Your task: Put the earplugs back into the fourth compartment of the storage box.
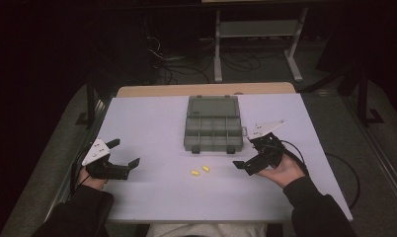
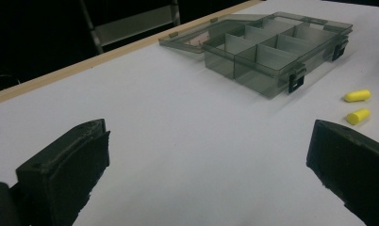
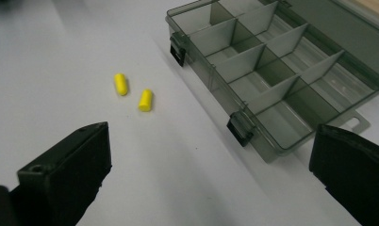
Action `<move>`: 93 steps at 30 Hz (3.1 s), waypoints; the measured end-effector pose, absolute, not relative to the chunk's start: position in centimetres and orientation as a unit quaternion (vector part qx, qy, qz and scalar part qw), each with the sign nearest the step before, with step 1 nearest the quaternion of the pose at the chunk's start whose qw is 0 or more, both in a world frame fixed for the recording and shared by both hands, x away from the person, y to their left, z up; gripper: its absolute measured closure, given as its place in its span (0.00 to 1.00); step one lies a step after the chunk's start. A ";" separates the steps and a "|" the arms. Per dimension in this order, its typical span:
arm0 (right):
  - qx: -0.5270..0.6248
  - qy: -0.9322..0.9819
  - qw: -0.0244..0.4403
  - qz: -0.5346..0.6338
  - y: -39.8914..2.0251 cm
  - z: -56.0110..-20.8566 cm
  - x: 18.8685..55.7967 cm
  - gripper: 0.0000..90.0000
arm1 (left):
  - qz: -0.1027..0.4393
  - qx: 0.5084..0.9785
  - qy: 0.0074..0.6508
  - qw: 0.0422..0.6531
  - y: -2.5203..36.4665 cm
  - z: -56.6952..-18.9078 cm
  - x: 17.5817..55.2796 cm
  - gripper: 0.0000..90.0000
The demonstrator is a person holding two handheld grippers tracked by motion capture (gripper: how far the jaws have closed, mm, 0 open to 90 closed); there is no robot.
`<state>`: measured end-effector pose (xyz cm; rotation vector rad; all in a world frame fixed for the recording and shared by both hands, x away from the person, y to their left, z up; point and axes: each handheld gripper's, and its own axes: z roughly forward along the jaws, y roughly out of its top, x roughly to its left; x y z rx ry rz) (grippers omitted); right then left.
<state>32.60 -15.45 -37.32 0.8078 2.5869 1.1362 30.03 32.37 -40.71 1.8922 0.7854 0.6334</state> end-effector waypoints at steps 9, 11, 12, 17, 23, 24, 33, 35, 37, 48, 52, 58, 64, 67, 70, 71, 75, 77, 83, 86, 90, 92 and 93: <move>0.256 0.890 0.088 0.367 -13.3 -37.9 32.9 0.00 | 0.260 0.775 0.321 0.478 32.4 -40.7 30.0 0.00; 0.251 0.892 0.086 0.365 -13.0 -38.0 33.0 0.00 | 0.261 0.774 0.322 0.478 32.4 -40.7 30.0 0.00; 0.251 0.892 0.086 0.365 -13.0 -38.0 33.0 0.00 | 0.261 0.774 0.322 0.478 32.4 -40.7 30.0 0.00; 0.241 0.898 0.079 0.359 -11.9 -38.3 33.2 0.00 | 0.261 0.774 0.323 0.478 32.4 -40.7 30.0 0.00; 0.230 0.904 0.073 0.352 -10.6 -38.8 33.4 0.00 | 0.260 0.774 0.322 0.478 32.4 -40.7 30.0 0.00; 0.229 0.905 0.073 0.352 -10.3 -38.9 33.4 0.00 | 0.260 0.774 0.322 0.478 32.4 -40.7 30.0 0.00; 0.214 0.914 0.060 0.339 -8.3 -40.0 33.9 0.00 | 0.259 0.774 0.322 0.479 32.4 -40.7 30.1 0.00; 0.209 0.917 0.056 0.335 -7.8 -40.3 34.1 0.00 | 0.259 0.775 0.321 0.479 32.4 -40.7 30.0 0.00; 0.208 0.918 0.053 0.333 -7.4 -40.4 34.3 0.00 | 0.259 0.775 0.321 0.478 32.4 -40.7 30.1 0.00; 0.186 0.928 0.032 0.321 -5.5 -41.4 35.0 0.17 | 0.256 0.775 0.322 0.479 32.4 -40.8 30.1 0.00; 0.179 0.932 0.025 0.315 -5.1 -41.9 35.3 0.25 | 0.257 0.774 0.322 0.480 32.4 -40.7 30.1 0.00; 0.175 0.936 0.028 0.304 -4.8 -42.3 35.5 0.37 | 0.257 0.774 0.322 0.480 32.4 -40.7 30.1 0.00; 0.171 0.939 0.020 0.297 -4.6 -42.8 35.7 0.47 | 0.257 0.774 0.322 0.481 32.4 -40.7 30.1 0.00; 0.172 0.941 0.025 0.291 -4.3 -43.1 35.7 0.56 | 0.257 0.774 0.322 0.481 32.4 -40.7 30.1 0.00; 0.170 0.941 0.026 0.291 -4.2 -43.2 35.7 0.68 | 0.257 0.774 0.321 0.481 32.4 -40.7 30.1 0.00; 0.170 0.941 0.025 0.291 -4.2 -43.3 35.7 0.72 | 0.257 0.774 0.322 0.481 32.4 -40.7 30.1 0.00; 0.173 0.941 0.024 0.289 -4.2 -43.3 35.8 0.84 | 0.257 0.775 0.321 0.481 32.4 -40.7 30.1 0.00; 0.174 0.942 0.026 0.287 -4.1 -43.3 35.8 0.87 | 0.257 0.775 0.321 0.481 32.4 -40.7 30.1 0.00; 0.176 0.941 0.026 0.287 -4.1 -43.2 35.8 0.88 | 0.256 0.775 0.320 0.481 32.4 -40.7 30.0 0.00; 0.180 0.940 0.025 0.290 -4.2 -43.0 35.8 0.88 | 0.256 0.775 0.319 0.481 32.4 -40.7 30.1 0.00; 0.182 0.937 0.023 0.298 -4.4 -42.7 35.9 0.88 | 0.256 0.776 0.317 0.482 32.4 -40.7 30.1 0.00; 0.181 0.936 0.024 0.302 -4.5 -42.5 35.9 0.88 | 0.256 0.776 0.317 0.482 32.4 -40.7 30.0 0.00; 0.183 0.935 0.023 0.303 -4.5 -42.4 35.9 0.88 | 0.256 0.776 0.317 0.482 32.4 -40.7 30.0 0.00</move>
